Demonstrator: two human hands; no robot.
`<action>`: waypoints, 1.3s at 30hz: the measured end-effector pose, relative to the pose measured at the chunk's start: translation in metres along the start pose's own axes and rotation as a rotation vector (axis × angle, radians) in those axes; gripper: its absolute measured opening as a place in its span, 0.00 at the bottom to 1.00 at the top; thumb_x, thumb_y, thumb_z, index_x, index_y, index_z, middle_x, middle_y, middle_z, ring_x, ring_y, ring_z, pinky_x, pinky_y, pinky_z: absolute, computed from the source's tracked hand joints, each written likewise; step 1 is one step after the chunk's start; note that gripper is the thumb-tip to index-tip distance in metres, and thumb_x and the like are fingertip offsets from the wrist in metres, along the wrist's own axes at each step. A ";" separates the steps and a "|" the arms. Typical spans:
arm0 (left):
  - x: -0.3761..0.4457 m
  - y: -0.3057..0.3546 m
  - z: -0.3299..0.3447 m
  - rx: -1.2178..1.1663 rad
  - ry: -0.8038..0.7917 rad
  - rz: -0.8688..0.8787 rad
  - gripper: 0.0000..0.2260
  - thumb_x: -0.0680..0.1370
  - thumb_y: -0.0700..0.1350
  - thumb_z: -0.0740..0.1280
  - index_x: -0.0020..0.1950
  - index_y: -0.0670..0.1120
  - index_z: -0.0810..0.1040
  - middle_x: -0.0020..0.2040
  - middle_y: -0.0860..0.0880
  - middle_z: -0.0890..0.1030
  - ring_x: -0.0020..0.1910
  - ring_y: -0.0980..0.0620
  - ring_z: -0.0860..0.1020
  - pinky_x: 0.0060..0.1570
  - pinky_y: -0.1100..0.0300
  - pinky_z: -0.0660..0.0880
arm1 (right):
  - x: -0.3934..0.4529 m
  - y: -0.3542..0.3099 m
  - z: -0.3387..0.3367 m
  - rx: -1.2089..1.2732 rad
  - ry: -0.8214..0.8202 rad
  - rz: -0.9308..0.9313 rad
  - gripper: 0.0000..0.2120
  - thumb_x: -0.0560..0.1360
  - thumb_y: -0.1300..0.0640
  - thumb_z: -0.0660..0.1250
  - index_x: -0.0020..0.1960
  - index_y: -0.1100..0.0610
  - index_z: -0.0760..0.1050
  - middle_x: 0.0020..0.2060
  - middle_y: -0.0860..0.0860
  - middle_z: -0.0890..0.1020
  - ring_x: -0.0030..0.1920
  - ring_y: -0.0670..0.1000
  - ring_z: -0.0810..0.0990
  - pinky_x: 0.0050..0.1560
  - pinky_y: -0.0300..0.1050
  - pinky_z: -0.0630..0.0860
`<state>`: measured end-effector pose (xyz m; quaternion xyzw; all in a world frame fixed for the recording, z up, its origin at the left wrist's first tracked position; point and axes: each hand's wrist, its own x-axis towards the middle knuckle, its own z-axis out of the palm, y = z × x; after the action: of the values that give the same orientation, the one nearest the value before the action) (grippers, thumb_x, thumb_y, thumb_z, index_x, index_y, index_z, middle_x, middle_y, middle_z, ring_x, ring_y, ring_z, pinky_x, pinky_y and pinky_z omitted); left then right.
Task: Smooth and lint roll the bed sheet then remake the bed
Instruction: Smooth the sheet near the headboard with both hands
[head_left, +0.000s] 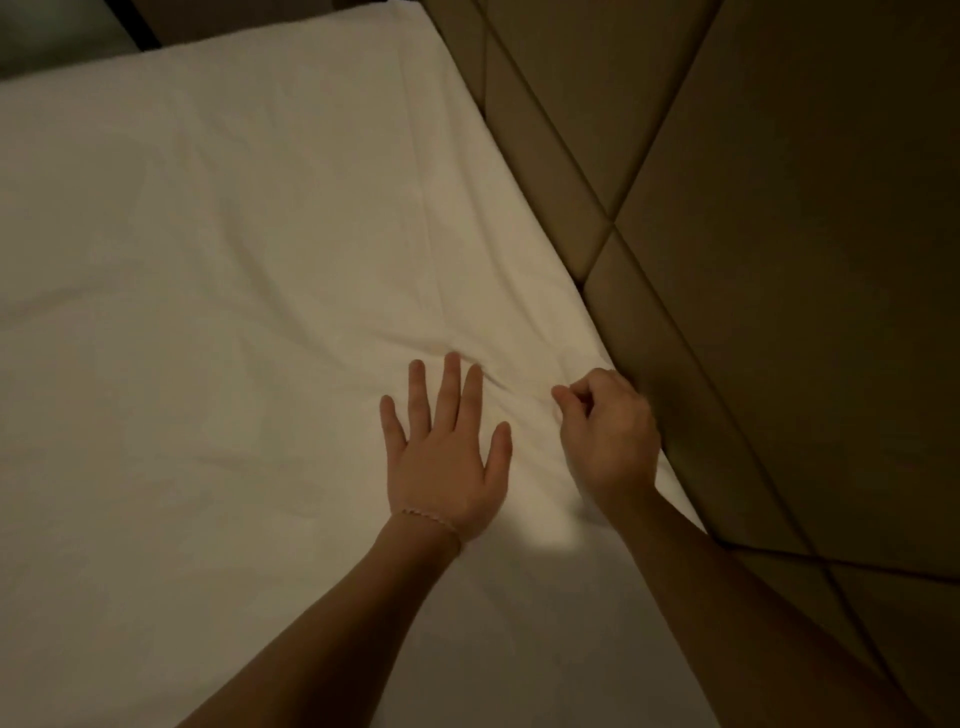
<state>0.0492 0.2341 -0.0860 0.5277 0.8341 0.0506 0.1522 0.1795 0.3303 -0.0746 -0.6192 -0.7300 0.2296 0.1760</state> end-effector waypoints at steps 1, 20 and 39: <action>0.001 0.001 0.000 0.014 -0.014 -0.006 0.31 0.82 0.64 0.40 0.82 0.54 0.38 0.81 0.53 0.35 0.78 0.47 0.29 0.76 0.40 0.33 | 0.001 -0.001 0.001 -0.002 0.003 -0.002 0.11 0.77 0.52 0.68 0.40 0.55 0.73 0.35 0.50 0.76 0.34 0.49 0.75 0.34 0.43 0.71; 0.066 -0.011 -0.016 -0.041 0.030 0.052 0.28 0.82 0.60 0.39 0.82 0.55 0.40 0.82 0.54 0.38 0.79 0.48 0.33 0.77 0.42 0.36 | 0.031 -0.065 0.014 -0.168 -0.126 -0.299 0.29 0.81 0.43 0.41 0.77 0.54 0.60 0.76 0.52 0.63 0.77 0.52 0.57 0.75 0.54 0.60; 0.109 -0.028 -0.022 -0.002 0.027 -0.067 0.33 0.79 0.65 0.42 0.81 0.55 0.37 0.81 0.53 0.35 0.77 0.40 0.28 0.72 0.29 0.36 | 0.089 -0.057 0.055 -0.031 0.214 0.107 0.09 0.78 0.54 0.65 0.47 0.59 0.79 0.53 0.54 0.76 0.54 0.55 0.73 0.54 0.52 0.68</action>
<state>-0.0251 0.3215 -0.0936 0.4985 0.8534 0.0533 0.1430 0.0877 0.4042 -0.0911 -0.6810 -0.6763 0.1596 0.2308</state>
